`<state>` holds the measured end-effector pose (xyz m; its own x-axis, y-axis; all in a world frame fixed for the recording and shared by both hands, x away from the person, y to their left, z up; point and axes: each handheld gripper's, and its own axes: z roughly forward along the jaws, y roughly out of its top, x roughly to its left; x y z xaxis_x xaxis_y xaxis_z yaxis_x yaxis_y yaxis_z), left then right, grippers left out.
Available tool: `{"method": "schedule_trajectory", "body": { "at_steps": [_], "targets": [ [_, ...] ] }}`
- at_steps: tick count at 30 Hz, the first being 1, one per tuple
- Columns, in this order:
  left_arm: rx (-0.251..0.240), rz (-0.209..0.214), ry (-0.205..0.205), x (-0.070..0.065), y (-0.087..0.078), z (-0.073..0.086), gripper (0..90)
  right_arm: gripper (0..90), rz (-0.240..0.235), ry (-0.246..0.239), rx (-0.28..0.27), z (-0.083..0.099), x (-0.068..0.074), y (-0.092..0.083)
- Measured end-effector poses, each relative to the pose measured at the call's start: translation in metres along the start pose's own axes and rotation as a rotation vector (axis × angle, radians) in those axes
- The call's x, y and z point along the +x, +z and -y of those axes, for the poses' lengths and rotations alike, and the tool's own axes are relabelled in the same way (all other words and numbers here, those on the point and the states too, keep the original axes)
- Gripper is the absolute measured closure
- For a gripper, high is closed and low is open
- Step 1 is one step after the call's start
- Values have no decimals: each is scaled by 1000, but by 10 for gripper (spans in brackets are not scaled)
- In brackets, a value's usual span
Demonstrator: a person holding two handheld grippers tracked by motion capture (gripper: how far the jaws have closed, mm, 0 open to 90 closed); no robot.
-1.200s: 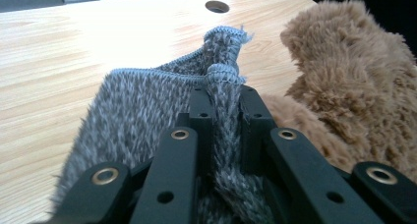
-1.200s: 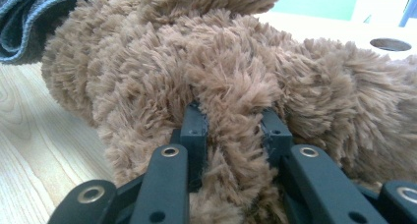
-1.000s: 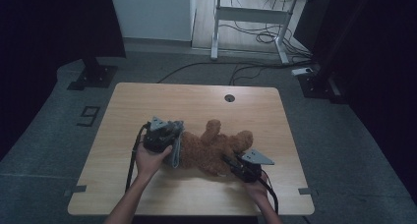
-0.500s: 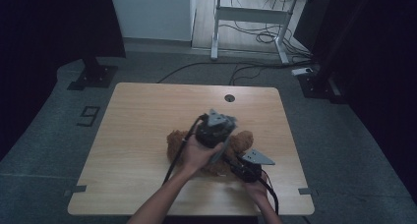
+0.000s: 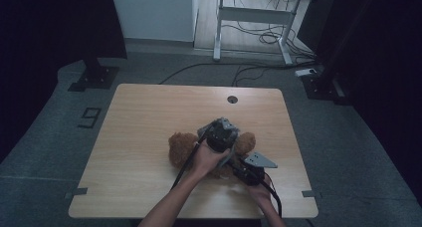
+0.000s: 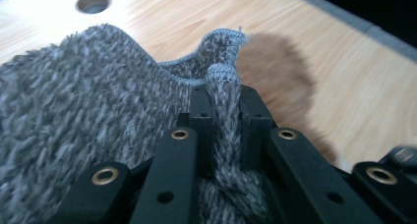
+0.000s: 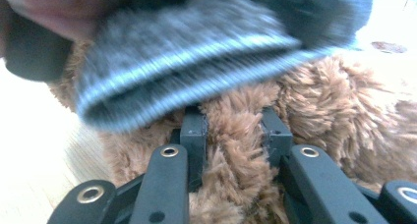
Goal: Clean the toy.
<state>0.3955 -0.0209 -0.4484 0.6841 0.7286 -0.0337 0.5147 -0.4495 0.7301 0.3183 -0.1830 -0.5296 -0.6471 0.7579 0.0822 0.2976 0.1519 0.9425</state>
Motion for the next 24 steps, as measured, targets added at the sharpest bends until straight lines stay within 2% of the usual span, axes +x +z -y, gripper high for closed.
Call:
{"method": "schedule_trajectory", "body": {
  "at_steps": [2, 4, 5, 7, 9, 13, 15, 20, 24],
  "targets": [
    [17, -23, -7, 10, -9, 3, 793, 708, -2, 1, -1, 0, 0, 0],
    [38, -63, -9, 22, -19, 9, 794, 707, -1, 7, -1, 0, -1, 0],
    [33, -55, -28, 32, -25, 15, 793, 707, -2, 9, -1, 0, -1, 0],
    [6, -7, -81, 45, -34, 23, 792, 707, -6, 8, -4, 0, -1, 0],
    [-25, 11, -99, 53, -44, 30, 792, 707, -4, 1, -3, -1, 0, 1],
    [-76, 10, -121, 62, -61, 40, 792, 707, -8, 7, -2, -1, 0, 1],
    [-93, -13, -126, 67, -69, 43, 792, 707, -7, 7, -1, -1, 0, 1],
    [-88, -62, -163, 85, -80, 60, 790, 707, -7, 12, -5, -1, -1, 1],
    [-108, -21, -219, 98, -88, 77, 788, 707, -7, 11, -4, 0, 0, 1]
  ]
}}
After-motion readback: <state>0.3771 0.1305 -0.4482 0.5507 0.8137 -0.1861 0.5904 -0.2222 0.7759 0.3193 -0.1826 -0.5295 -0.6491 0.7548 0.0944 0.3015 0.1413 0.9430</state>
